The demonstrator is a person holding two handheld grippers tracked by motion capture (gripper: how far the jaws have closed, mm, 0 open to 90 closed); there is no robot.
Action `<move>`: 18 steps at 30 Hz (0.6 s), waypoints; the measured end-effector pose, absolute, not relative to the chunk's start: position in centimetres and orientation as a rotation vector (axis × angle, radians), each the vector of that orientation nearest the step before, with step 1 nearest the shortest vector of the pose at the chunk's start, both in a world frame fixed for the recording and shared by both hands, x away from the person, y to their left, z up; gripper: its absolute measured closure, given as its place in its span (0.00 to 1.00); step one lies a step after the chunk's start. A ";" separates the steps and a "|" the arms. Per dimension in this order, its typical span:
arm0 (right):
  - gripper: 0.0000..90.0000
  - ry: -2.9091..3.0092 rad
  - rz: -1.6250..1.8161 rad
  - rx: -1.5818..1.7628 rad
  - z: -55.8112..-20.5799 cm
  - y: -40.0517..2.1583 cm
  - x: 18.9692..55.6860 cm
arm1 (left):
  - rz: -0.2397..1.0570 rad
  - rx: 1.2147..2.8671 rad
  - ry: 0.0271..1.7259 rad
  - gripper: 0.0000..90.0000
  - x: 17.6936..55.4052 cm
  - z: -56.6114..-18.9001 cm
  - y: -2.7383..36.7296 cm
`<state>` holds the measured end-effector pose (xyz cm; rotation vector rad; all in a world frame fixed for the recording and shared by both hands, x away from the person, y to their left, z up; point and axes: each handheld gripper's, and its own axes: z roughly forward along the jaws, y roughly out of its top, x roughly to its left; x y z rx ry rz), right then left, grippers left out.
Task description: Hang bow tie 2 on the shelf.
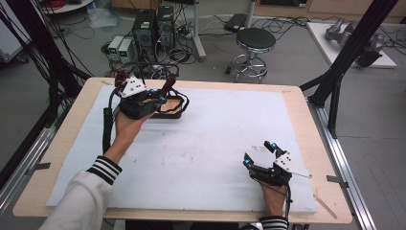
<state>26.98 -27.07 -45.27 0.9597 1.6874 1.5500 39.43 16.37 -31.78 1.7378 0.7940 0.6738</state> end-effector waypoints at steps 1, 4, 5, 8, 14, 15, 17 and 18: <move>0.12 1.687 1.550 0.960 -45.3 -27.1 27.0 | 0.674 1.738 0.794 0.81 39.4 -31.8 16.4; 0.12 1.686 1.550 0.960 -45.3 -27.1 27.0 | 0.689 1.725 0.807 0.81 39.5 -31.6 17.0; 0.12 1.689 1.549 0.960 -45.3 -27.1 27.0 | 0.699 1.718 0.813 0.81 39.5 -31.5 17.4; 0.12 1.689 1.549 0.962 -45.3 -27.1 27.0 | 0.708 1.708 0.821 0.81 39.6 -31.4 17.7; 0.12 1.690 1.549 0.963 -45.3 -27.1 27.0 | 0.749 1.665 0.860 0.81 39.8 -31.2 18.8; 0.12 1.692 1.551 0.968 -45.3 -27.1 27.0 | 0.749 1.665 0.860 0.81 39.8 -31.2 18.8; 0.12 1.692 1.551 0.968 -45.3 -27.0 27.0 | 0.763 1.660 0.871 0.81 39.8 -31.1 19.1; 0.12 1.693 1.550 0.967 -45.3 -27.0 27.0 | 0.771 1.641 0.884 0.81 39.9 -31.0 19.4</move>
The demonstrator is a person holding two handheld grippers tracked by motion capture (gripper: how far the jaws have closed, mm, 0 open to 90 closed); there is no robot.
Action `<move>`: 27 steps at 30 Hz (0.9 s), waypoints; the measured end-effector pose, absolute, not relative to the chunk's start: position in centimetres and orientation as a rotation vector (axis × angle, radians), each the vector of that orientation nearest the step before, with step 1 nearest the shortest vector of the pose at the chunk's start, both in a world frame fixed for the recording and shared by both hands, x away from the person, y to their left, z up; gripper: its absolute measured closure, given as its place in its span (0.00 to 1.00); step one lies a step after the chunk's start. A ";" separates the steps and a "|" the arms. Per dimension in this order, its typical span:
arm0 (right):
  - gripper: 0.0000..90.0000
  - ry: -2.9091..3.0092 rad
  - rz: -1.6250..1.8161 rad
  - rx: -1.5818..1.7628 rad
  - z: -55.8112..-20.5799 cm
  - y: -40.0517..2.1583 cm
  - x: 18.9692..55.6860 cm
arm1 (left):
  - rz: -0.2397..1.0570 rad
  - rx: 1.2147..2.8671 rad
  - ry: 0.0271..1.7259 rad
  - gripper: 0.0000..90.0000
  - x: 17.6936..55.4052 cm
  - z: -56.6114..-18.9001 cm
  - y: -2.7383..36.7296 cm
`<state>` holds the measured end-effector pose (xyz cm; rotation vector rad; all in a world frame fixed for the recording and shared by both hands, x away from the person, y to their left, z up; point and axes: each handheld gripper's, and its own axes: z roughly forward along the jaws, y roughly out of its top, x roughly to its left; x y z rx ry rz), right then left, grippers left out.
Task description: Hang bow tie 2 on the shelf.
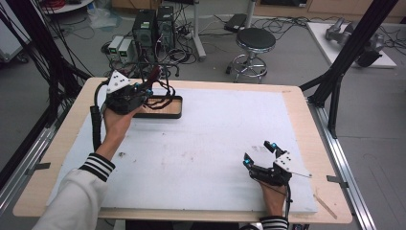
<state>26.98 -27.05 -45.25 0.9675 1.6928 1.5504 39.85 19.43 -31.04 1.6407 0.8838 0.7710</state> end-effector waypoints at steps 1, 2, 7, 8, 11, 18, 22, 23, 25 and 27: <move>0.12 1.692 1.551 0.968 -45.3 -27.0 27.0 | 0.771 1.641 0.884 0.81 39.9 -31.0 19.4; 0.12 1.690 1.548 0.962 -45.3 -27.1 27.0 | 0.778 1.635 0.892 0.81 39.9 -31.0 19.6; 0.12 1.693 1.549 0.966 -45.3 -27.1 27.0 | 0.811 1.609 0.925 0.81 40.2 -30.7 20.4; 0.12 1.692 1.551 0.967 -45.3 -27.0 27.0 | 0.813 1.599 0.933 0.81 40.3 -30.6 20.5; 0.12 1.693 1.549 0.967 -45.3 -27.0 27.0 | 0.827 1.577 0.957 0.81 40.7 -30.3 20.7; 0.12 1.693 1.550 0.966 -45.3 -27.1 27.0 | 0.856 1.547 0.997 0.81 41.4 -30.5 20.3; 0.12 1.694 1.551 0.967 -45.3 -27.1 27.0 | 0.871 1.531 1.036 0.81 42.0 -30.8 20.1; 0.12 1.691 1.551 0.962 -45.3 -27.1 27.0 | 0.871 1.531 1.036 0.81 42.0 -30.8 20.1; 0.12 1.693 1.552 0.966 -45.3 -27.1 27.0 | 0.877 1.524 1.051 0.81 42.3 -31.0 20.1; 0.12 1.691 1.551 0.961 -45.3 -27.1 27.0 | 0.882 1.516 1.065 0.81 42.5 -31.0 19.9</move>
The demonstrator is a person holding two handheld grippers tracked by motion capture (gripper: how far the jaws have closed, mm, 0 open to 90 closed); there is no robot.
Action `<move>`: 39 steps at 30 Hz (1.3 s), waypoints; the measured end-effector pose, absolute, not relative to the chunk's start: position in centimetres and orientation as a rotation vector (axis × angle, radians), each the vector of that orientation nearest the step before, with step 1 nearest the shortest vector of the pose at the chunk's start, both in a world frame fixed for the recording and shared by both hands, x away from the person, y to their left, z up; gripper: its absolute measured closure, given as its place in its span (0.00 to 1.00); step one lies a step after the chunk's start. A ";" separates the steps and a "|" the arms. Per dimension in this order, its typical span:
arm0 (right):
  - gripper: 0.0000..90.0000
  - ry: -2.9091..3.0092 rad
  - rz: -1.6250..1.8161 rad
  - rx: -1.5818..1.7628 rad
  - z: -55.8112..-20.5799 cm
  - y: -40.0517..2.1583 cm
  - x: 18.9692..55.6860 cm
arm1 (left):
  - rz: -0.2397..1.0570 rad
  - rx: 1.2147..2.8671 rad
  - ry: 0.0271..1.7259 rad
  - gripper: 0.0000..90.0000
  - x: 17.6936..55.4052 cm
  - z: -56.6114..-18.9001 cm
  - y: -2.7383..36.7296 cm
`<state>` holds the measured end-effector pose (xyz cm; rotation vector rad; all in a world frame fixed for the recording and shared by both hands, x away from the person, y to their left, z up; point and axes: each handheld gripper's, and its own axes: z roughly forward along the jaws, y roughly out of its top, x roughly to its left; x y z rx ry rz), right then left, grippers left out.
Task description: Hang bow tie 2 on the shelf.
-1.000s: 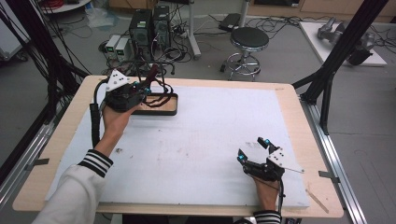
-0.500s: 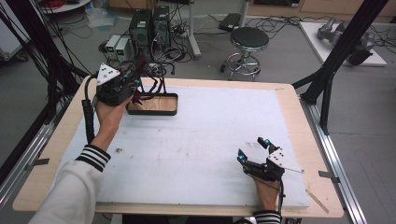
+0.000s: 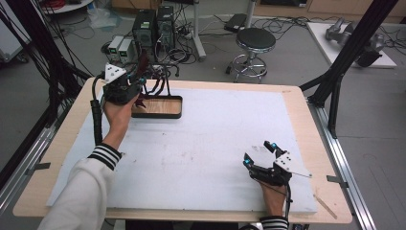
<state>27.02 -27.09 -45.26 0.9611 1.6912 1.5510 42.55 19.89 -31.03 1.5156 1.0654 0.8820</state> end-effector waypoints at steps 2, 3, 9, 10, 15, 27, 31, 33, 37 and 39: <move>0.12 1.693 1.555 0.962 -45.3 -27.1 27.0 | 0.889 1.512 1.081 0.81 42.8 -31.0 19.7; 0.12 1.694 1.557 0.966 -45.3 -27.1 27.0 | 0.895 1.505 1.091 0.81 43.0 -31.1 19.5; 0.12 1.695 1.558 0.965 -45.3 -27.1 27.0 | 0.911 1.495 1.123 0.81 43.3 -31.4 19.0; 0.12 1.695 1.558 0.965 -45.3 -27.1 27.0 | 0.912 1.491 1.128 0.81 43.4 -31.5 19.0; 0.12 1.695 1.559 0.971 -45.3 -27.1 27.0 | 0.918 1.489 1.154 0.81 43.8 -31.7 18.8; 0.12 1.696 1.560 0.971 -45.3 -27.1 27.0 | 0.936 1.504 1.203 0.81 44.4 -32.3 18.6; 0.12 1.696 1.560 0.971 -45.3 -27.1 27.0 | 0.940 1.500 1.206 0.81 44.6 -32.4 18.5; 0.12 1.696 1.560 0.971 -45.3 -27.1 27.0 | 0.945 1.502 1.213 0.81 44.7 -32.5 18.5; 0.12 1.692 1.560 0.968 -45.3 -27.1 27.0 | 0.938 1.497 1.230 0.81 45.1 -32.8 18.4; 0.12 1.690 1.565 0.971 -45.3 -27.1 27.0 | 0.940 1.501 1.232 0.81 45.2 -32.9 18.4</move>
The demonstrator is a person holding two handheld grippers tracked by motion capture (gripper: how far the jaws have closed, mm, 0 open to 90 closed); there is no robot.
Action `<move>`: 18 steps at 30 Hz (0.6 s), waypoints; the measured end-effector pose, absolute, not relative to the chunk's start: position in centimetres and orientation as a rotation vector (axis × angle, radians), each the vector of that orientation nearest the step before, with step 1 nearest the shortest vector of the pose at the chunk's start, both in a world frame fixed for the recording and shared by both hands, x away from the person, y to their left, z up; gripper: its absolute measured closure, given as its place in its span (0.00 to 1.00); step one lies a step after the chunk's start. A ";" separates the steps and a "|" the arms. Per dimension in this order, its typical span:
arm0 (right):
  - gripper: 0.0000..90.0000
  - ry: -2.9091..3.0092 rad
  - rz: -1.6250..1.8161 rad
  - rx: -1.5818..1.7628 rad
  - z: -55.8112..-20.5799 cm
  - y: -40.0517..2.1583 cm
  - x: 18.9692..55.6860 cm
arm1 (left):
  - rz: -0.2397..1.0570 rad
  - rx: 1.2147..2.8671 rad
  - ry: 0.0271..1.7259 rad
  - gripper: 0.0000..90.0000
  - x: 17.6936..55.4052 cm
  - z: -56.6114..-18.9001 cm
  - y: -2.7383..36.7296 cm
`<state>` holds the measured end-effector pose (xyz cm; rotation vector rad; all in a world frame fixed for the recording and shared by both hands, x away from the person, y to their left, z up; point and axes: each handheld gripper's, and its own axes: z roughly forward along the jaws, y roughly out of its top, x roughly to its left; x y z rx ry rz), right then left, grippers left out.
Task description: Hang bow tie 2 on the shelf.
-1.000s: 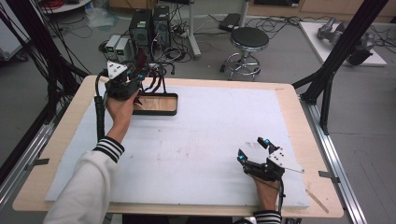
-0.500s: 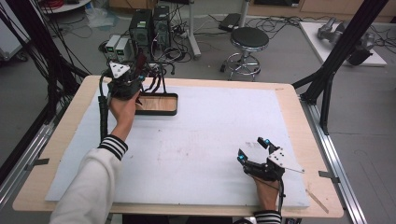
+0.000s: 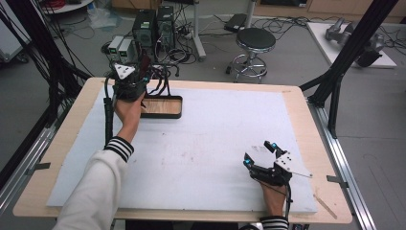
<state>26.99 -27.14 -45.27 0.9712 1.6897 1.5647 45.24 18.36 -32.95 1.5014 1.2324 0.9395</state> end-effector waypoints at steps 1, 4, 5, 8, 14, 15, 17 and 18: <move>0.12 1.690 1.563 0.970 -45.3 -27.2 27.0 | 0.941 1.503 1.231 0.81 45.3 -33.0 18.3; 0.12 1.692 1.561 0.966 -45.3 -27.2 27.0 | 0.943 1.511 1.235 0.81 45.4 -33.1 18.2; 0.12 1.692 1.562 0.970 -45.3 -27.1 27.0 | 0.944 1.512 1.235 0.81 45.4 -33.1 18.2; 0.12 1.691 1.561 0.967 -45.3 -27.1 27.0 | 0.948 1.511 1.238 0.81 45.5 -33.2 18.2; 0.12 1.691 1.562 0.968 -45.3 -27.2 27.0 | 0.953 1.517 1.240 0.81 45.6 -33.3 18.3; 0.12 1.691 1.563 0.967 -45.3 -27.1 27.0 | 0.952 1.516 1.241 0.81 45.6 -33.3 18.3; 0.12 1.690 1.562 0.966 -45.3 -27.2 27.0 | 0.951 1.519 1.243 0.81 45.6 -33.3 18.3; 0.12 1.691 1.563 0.968 -45.3 -27.2 27.0 | 0.950 1.519 1.244 0.81 45.6 -33.3 18.3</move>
